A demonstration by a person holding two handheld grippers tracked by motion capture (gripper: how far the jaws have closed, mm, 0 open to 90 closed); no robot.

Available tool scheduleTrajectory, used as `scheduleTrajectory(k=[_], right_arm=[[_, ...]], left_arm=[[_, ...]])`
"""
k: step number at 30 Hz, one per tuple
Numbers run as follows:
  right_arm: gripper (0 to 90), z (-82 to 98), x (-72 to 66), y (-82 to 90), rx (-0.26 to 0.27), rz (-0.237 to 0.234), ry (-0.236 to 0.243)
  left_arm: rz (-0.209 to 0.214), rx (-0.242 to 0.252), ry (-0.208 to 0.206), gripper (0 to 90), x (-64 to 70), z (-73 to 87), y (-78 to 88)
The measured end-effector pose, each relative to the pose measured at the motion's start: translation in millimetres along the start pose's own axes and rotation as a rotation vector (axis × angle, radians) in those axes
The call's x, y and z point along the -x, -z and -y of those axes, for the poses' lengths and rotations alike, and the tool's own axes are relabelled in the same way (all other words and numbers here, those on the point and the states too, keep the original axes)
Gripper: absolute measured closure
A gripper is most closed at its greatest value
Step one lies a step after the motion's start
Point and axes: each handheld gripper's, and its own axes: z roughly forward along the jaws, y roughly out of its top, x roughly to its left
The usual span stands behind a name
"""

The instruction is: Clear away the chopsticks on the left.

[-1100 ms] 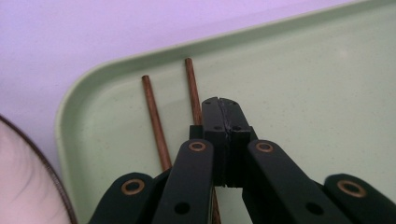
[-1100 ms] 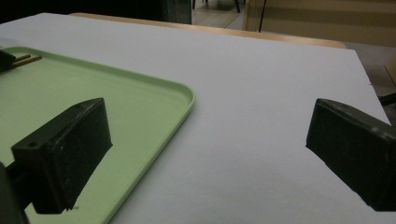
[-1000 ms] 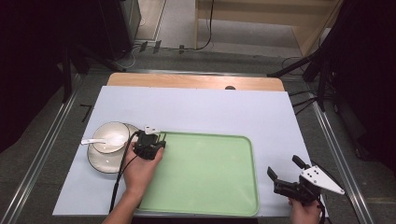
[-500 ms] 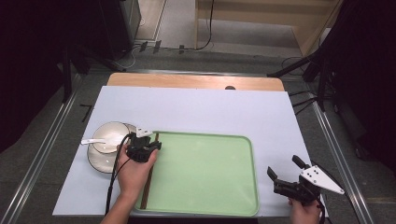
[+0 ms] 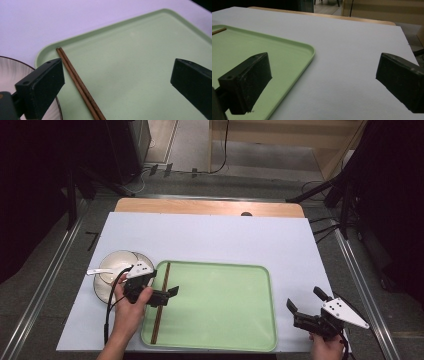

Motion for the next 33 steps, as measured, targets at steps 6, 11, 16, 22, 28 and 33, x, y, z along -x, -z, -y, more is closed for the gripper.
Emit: scheduleTrajectory(k=[6, 11, 16, 22, 28, 33], right_arm=[[0.0, 0.7, 0.5, -0.8, 0.003, 0.005, 0.001], [0.0, 1.4, 1.5, -0.6, 0.007, 0.012, -0.004], [0.0, 1.3, 1.2, 0.1, 0.016, 0.021, -0.004], [0.0, 0.6, 1.0, 1.6, 0.027, 0.036, 0.014], [0.0, 1.2, 3.0, 2.3, 0.025, 0.057, 0.028], [0.0, 1.4, 5.3, 2.5, 0.028, 0.078, 0.028]], left_arm=[[-0.025, 0.036, -0.014, 0.0, -3.6, 15.0, 25.4], [-0.065, 0.066, -0.007, 0.0, -11.3, 32.2, 47.9], [-0.109, 0.083, 0.003, 0.0, -21.3, 48.6, 71.2], [-0.159, 0.090, 0.001, 0.0, -32.0, 66.9, 92.4], [-0.196, 0.086, 0.018, 0.0, -45.0, 78.8, 107.6], [-0.198, 0.107, 0.040, 0.0, -55.5, 83.7, 117.0]])
